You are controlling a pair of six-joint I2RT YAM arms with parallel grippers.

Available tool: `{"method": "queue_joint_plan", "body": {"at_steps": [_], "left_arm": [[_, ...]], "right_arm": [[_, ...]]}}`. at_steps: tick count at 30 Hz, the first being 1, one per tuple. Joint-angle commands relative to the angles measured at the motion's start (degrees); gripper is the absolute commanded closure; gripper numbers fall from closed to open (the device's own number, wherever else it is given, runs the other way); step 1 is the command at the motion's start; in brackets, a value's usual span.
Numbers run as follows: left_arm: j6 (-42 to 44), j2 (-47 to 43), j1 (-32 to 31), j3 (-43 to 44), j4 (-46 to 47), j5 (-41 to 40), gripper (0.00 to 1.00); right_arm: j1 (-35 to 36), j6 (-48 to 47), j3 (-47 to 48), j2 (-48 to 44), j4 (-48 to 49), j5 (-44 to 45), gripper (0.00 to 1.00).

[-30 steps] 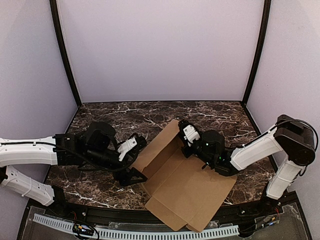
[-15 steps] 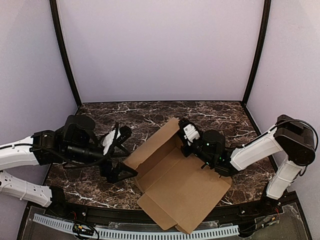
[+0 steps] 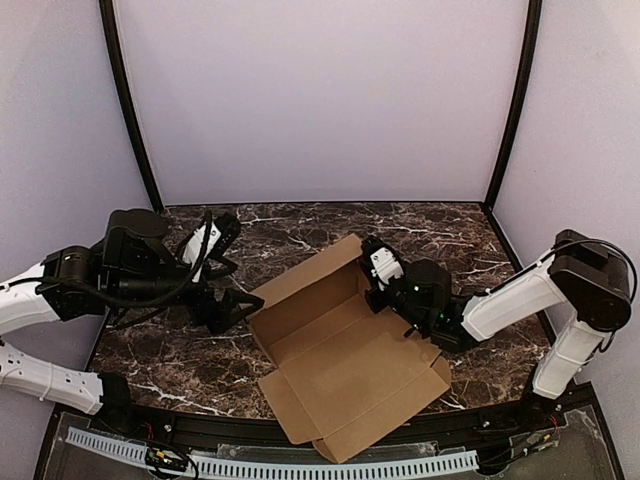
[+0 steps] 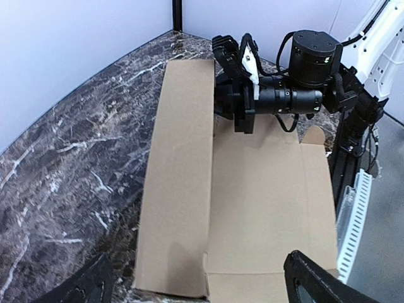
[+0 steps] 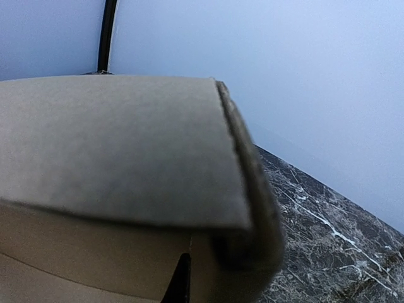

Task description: Fold the paper box

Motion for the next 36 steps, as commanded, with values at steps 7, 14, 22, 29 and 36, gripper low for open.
{"method": "queue_joint_plan", "body": {"at_steps": [7,14,22,29,36], "left_arm": [[8.33,11.54,1.77,5.42,15.75,-1.61,0.57],[5.21,22.03,6.45,10.45,24.44,14.02,0.99],[1.8,32.24,6.89,15.65,27.02,21.07,0.99],[0.4,36.68,7.53,15.87,30.17,19.72,0.99],[0.31,39.7,7.48,14.4,31.04,16.35,0.99]], "right_arm": [[-0.2,1.25,-4.77,-2.83,5.99,-11.84,1.0],[-0.25,3.4,-4.49,-1.84,5.87,-11.35,1.0],[-0.2,3.64,-4.18,-1.27,5.73,-9.89,1.0],[-0.21,3.77,-5.88,-1.21,8.32,-10.99,1.0],[-0.2,3.24,-7.7,-0.42,11.93,-13.29,1.0]]}}
